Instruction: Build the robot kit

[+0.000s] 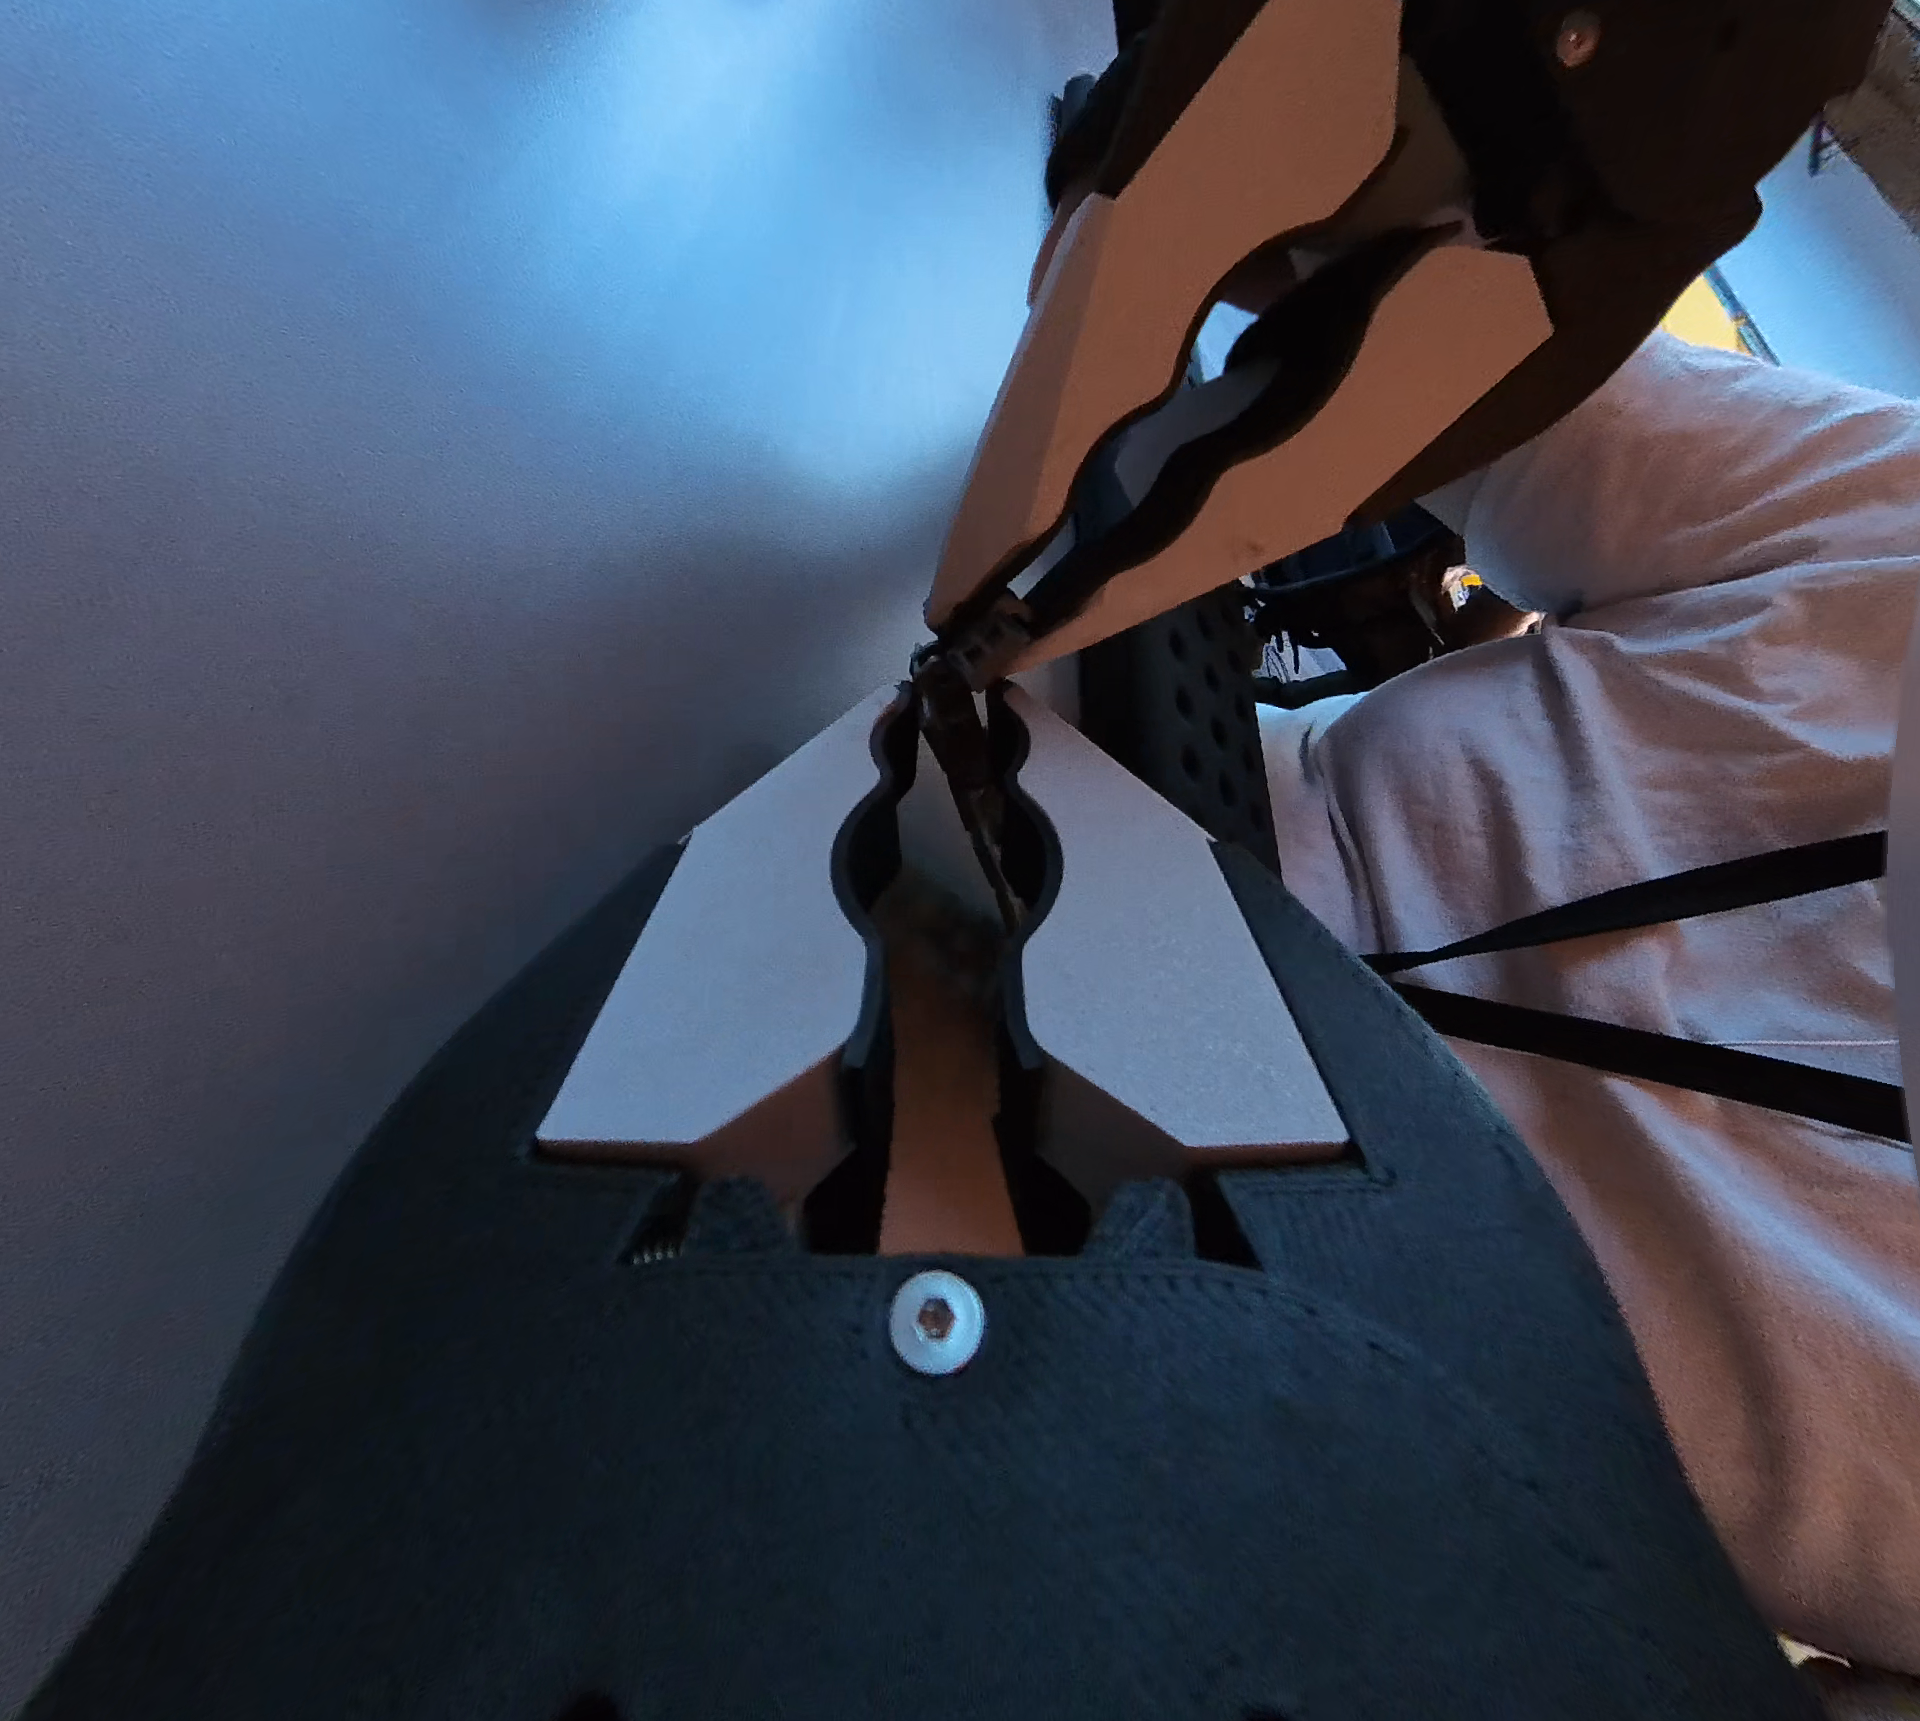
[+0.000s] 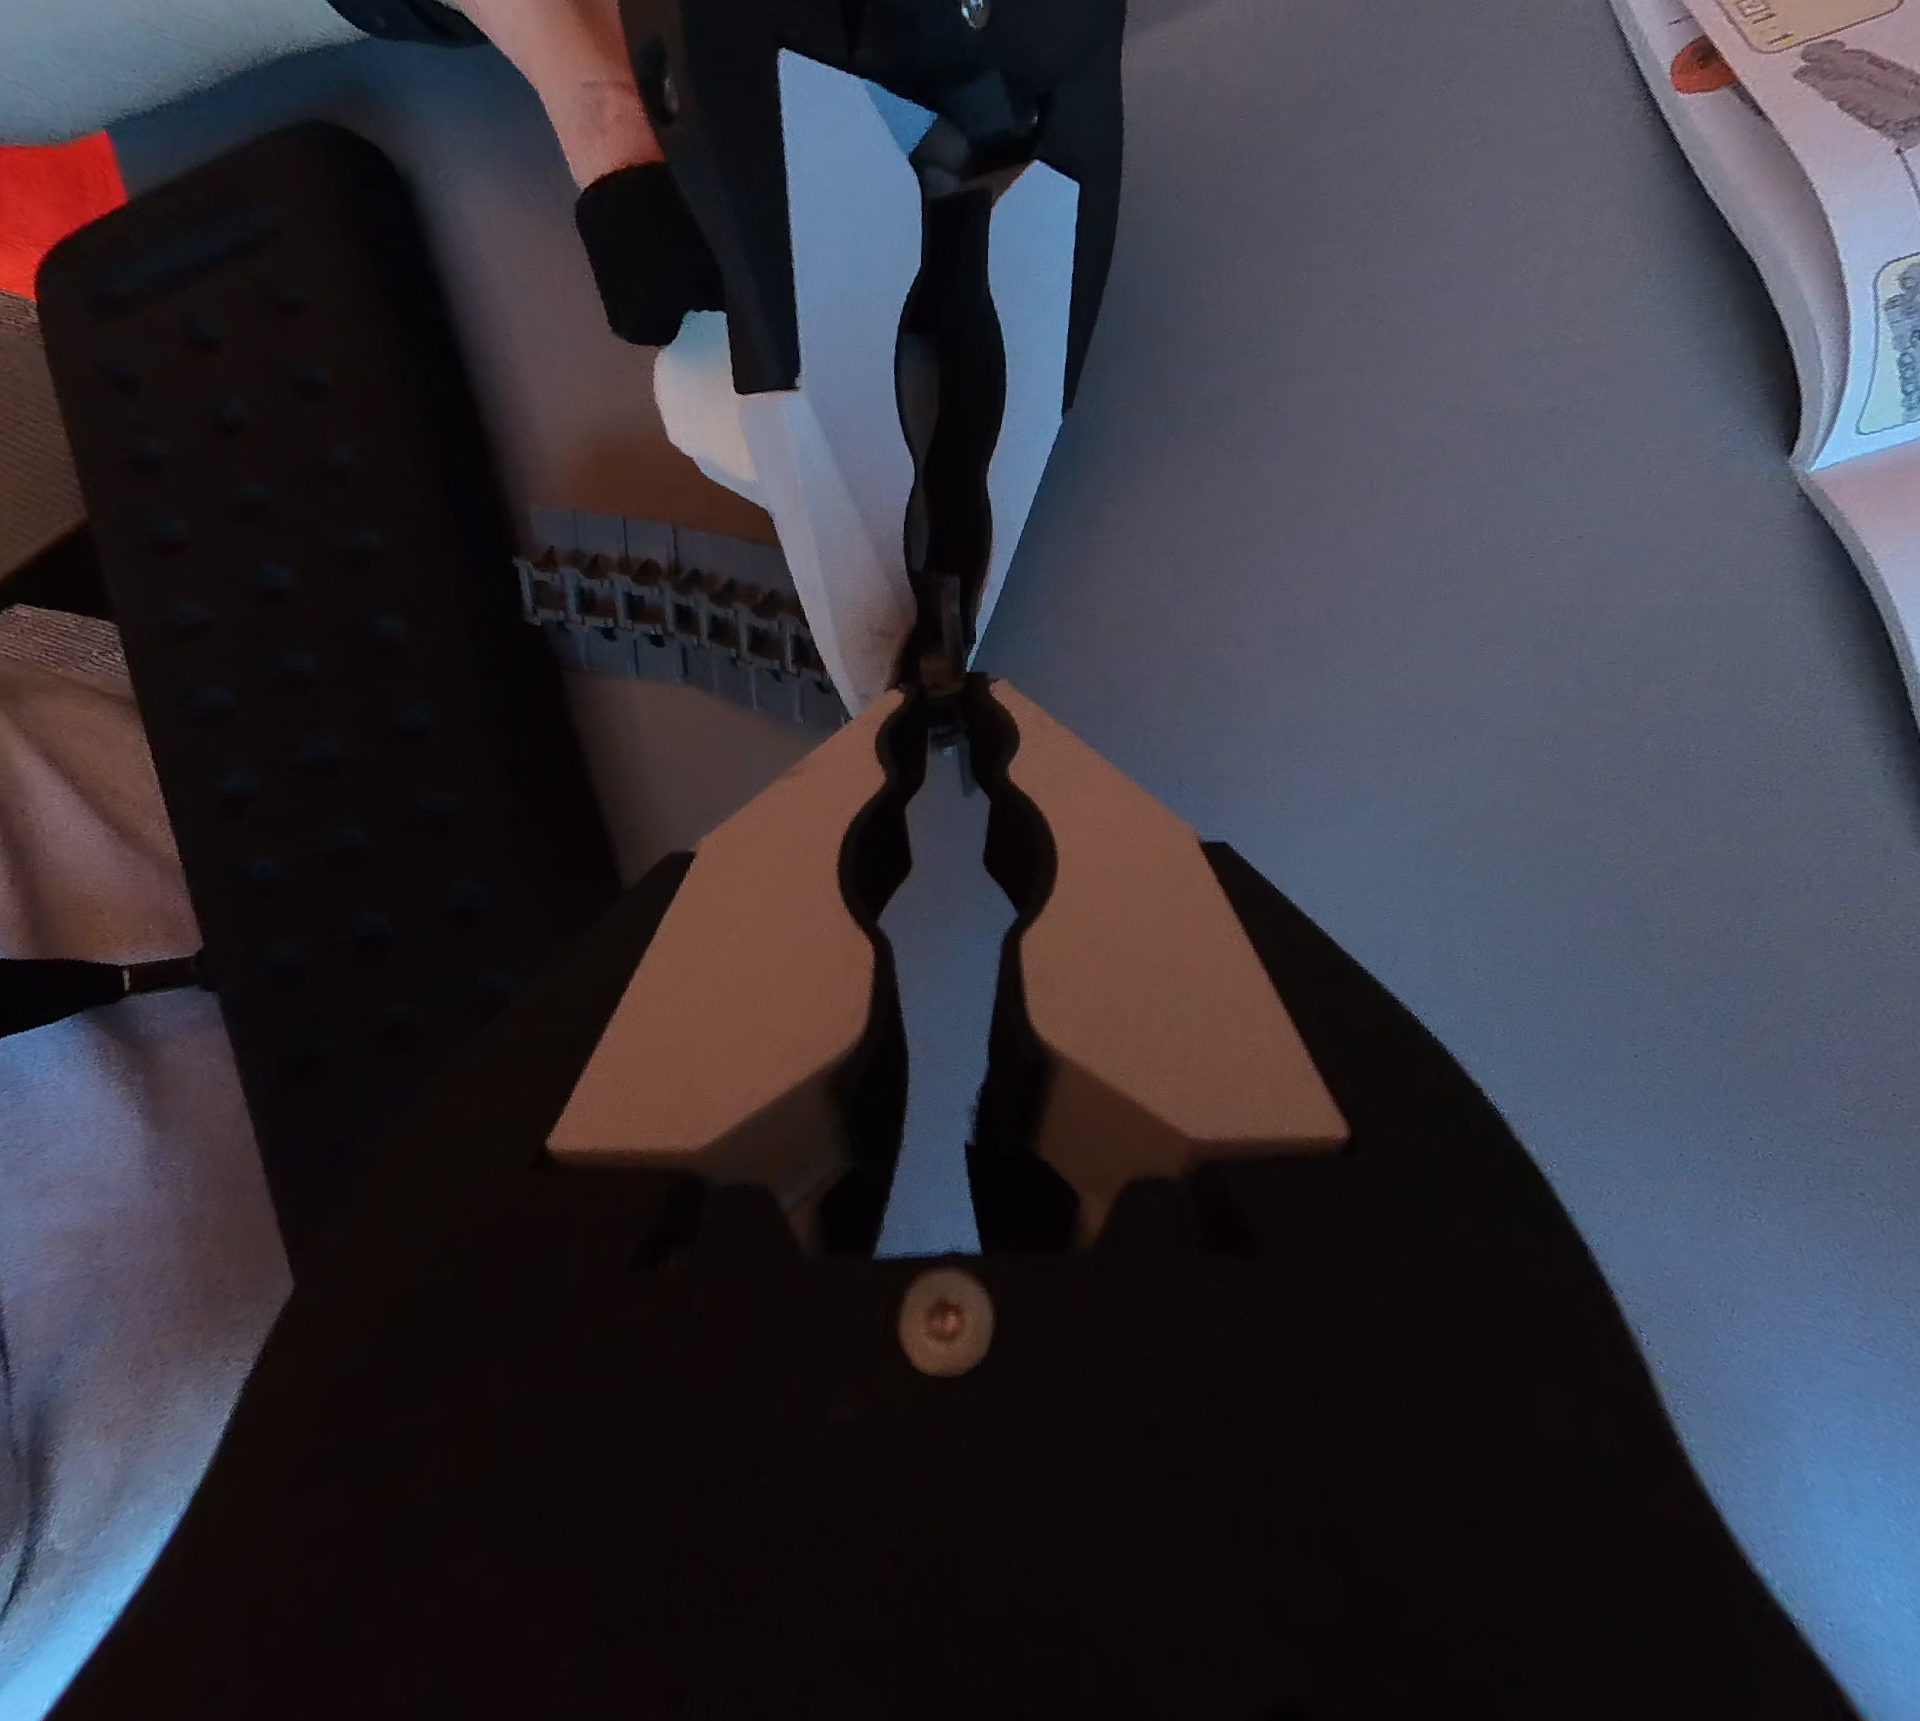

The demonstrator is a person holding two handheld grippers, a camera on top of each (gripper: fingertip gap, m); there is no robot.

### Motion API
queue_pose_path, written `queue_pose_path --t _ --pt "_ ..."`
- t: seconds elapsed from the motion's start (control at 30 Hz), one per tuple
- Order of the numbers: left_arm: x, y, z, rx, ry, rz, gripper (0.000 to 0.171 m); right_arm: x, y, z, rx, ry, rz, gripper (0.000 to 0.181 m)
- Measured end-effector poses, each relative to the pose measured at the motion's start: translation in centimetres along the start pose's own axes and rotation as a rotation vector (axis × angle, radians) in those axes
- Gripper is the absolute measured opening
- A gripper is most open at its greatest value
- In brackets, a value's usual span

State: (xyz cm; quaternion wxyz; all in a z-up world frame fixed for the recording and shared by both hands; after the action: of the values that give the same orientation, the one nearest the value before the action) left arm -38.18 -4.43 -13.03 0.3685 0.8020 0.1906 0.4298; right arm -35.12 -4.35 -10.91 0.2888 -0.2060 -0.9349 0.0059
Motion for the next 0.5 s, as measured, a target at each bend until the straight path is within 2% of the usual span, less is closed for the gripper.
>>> queue_pose_path --t 0.17,0.23,0.33,0.5 --pt "0.0 0.1 0.0 -0.028 0.002 -0.017 0.012 -0.1 0.1 -0.1 0.056 0.038 0.028 0.006" --pt "0.2 0.7 -0.2 -0.086 0.02 -0.024 0.031 -0.4 0.2 0.1 0.061 0.021 0.009 0.007" --pt "0.2 0.7 -0.3 -0.112 0.024 -0.051 0.033 -0.4 0.2 0.1 0.069 0.04 0.008 0.006" --pt "0.9 1.1 -0.9 -0.239 0.078 -0.166 0.052 -0.2 0.5 0.0 0.009 0.066 -0.012 0.006"
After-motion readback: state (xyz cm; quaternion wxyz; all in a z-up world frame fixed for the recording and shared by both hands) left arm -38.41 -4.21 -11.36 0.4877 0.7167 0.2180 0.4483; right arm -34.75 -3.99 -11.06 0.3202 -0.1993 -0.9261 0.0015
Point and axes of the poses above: each gripper's, where its closed fingertips meet, z out along the fingers, x out of its top, y = z × x across the jaws, the point moved 3 cm from there along -z, back along the fingers, and after that the axes turned 2 degrees about -y, right-handed, at the moved point
